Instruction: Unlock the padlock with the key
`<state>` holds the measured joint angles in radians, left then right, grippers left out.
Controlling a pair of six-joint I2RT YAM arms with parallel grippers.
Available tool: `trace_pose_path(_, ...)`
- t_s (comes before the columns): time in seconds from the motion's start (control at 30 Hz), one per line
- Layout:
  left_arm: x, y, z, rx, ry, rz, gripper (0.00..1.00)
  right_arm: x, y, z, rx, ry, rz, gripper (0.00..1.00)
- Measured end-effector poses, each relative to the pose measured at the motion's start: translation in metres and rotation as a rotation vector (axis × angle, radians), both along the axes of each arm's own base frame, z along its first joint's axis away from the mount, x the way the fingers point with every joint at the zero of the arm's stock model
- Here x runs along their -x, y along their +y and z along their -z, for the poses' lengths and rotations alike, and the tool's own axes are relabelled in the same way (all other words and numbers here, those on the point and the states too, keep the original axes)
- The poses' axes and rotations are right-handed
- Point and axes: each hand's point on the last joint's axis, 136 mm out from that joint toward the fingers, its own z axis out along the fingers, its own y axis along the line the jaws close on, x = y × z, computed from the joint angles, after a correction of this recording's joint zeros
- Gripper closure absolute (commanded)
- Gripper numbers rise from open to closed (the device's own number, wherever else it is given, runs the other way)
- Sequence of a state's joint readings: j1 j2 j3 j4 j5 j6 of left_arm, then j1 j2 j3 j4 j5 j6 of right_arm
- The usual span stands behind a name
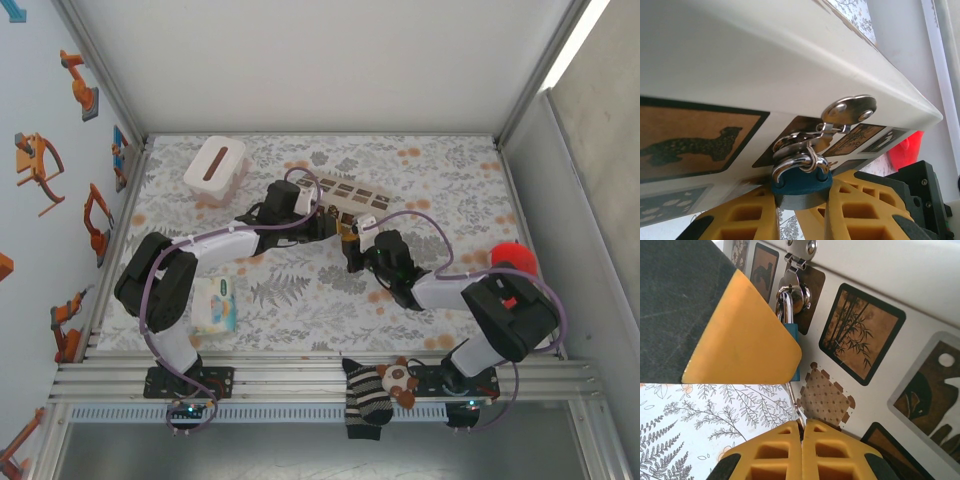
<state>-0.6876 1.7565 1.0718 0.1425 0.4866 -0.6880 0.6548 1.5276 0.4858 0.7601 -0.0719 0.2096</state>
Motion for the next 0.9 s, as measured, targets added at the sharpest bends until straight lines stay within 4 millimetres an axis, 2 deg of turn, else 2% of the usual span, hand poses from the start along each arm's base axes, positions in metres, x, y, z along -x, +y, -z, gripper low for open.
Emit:
trace_pose_path(0.43,-0.0045,0.0031,0.0006,-0.005,-0.005,-0.016,0.80,-0.0029,0.0073,-0.0031,-0.029,0.021,-0.033,1.00)
trace_pose_path(0.9,-0.0065,0.0016,0.0000,0.003,-0.014,-0.016,0.81,-0.0054,0.0064,-0.0049,-0.047,0.038,-0.029,1.00)
